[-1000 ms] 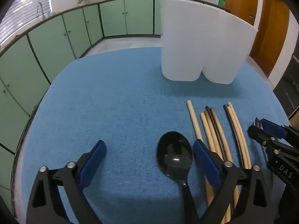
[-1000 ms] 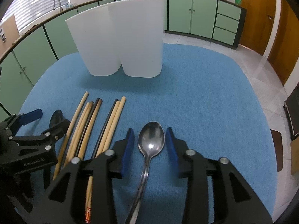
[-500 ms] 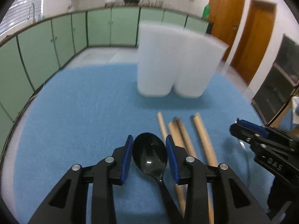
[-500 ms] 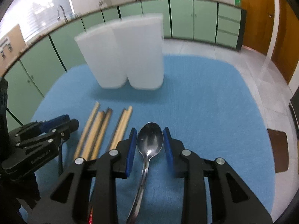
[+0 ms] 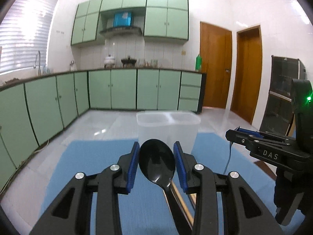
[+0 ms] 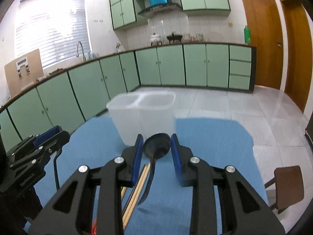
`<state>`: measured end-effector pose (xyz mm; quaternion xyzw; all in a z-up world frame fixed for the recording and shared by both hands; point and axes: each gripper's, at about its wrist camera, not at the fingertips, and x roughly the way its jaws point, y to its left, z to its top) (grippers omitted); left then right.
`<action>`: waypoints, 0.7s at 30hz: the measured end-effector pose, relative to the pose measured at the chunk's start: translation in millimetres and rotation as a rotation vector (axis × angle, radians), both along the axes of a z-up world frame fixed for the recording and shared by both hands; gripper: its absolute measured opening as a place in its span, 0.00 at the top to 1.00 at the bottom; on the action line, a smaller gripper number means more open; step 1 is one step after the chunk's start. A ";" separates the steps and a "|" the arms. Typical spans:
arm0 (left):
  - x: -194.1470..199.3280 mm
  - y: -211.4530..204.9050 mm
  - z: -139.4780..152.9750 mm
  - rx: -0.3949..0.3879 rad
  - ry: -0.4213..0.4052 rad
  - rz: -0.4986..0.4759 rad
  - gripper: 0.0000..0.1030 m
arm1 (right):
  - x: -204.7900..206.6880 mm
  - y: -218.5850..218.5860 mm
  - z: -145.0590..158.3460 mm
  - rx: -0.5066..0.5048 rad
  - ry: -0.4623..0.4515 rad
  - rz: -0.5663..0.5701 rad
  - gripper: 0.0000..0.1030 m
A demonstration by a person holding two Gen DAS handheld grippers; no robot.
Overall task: Organize utensils
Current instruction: 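Carry both spoons over the white caddy and open both tools to drop them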
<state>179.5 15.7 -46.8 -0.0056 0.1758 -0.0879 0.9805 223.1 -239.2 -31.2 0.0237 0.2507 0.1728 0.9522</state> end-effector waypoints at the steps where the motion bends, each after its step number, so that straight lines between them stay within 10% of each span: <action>1: 1.8 0.2 5.1 -0.005 -0.016 0.001 0.66 | 5.0 -1.5 6.2 0.002 -0.015 0.001 0.73; 21: 143.1 -3.8 84.1 -0.031 -0.238 0.041 0.66 | 132.6 -4.8 95.3 0.033 -0.140 -0.023 0.73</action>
